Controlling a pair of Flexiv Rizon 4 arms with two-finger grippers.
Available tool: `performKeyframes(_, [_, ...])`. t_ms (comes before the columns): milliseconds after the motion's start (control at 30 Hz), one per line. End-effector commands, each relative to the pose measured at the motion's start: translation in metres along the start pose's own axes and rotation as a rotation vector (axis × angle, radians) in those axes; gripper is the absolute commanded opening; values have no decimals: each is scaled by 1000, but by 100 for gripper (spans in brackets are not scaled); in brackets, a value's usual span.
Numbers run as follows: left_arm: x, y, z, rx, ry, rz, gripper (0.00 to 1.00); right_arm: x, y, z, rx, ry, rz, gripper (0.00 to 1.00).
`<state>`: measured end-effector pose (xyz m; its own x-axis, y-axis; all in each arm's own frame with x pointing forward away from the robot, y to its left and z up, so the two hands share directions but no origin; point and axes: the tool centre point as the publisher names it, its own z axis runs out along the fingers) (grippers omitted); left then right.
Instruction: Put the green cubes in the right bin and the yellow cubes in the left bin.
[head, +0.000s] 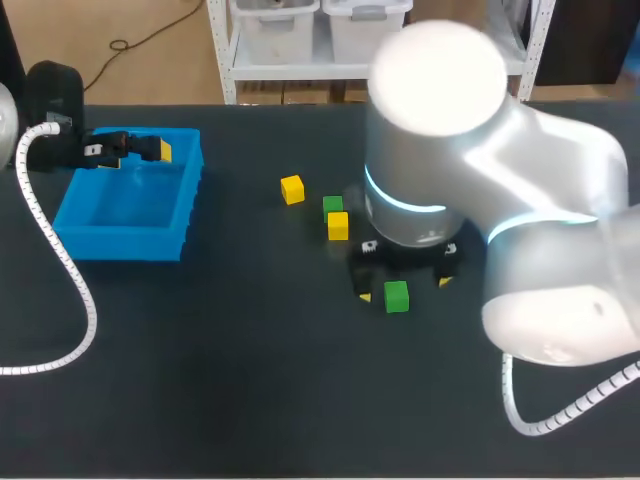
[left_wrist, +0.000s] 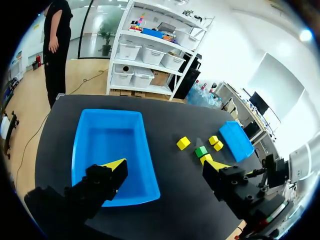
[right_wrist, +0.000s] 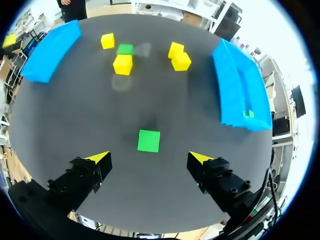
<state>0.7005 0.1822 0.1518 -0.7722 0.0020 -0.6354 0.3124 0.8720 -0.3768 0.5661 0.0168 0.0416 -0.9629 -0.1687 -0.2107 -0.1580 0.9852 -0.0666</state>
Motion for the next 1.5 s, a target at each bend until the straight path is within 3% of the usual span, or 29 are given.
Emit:
performKeyframes(33, [1,2,0,9,-6,2,100,-1,-5,16,-11,-8,2,100])
performKeyframes(700, [1,2,0,9,-6,2,100,-16,4,55,-6,53,-26,100])
performKeyframes(733, [1,2,0,9,-6,2,100,-17,3,56,-4,52,-23,91])
performKeyframes(767, [1,2,0,9,-6,2,100,-18,3,58,-3,53,-20,43])
performKeyframes(800, [1,2,0,9,-6,2,100,-19,2,59,-8,56,-10,37])
performKeyframes(867, [1,2,0,9,-6,2,100,-20,2,59,-19,50,1,7])
performKeyframes(900, [1,2,0,9,-6,2,100,-21,2,59,-21,47,3,0])
performKeyframes(1333, [1,2,0,9,-6,2,100,-26,1,59,-58,40,17,0])
performKeyframes(1500, [1,2,0,9,-6,2,100,-58,-16,19,-45,-101,-10,0])
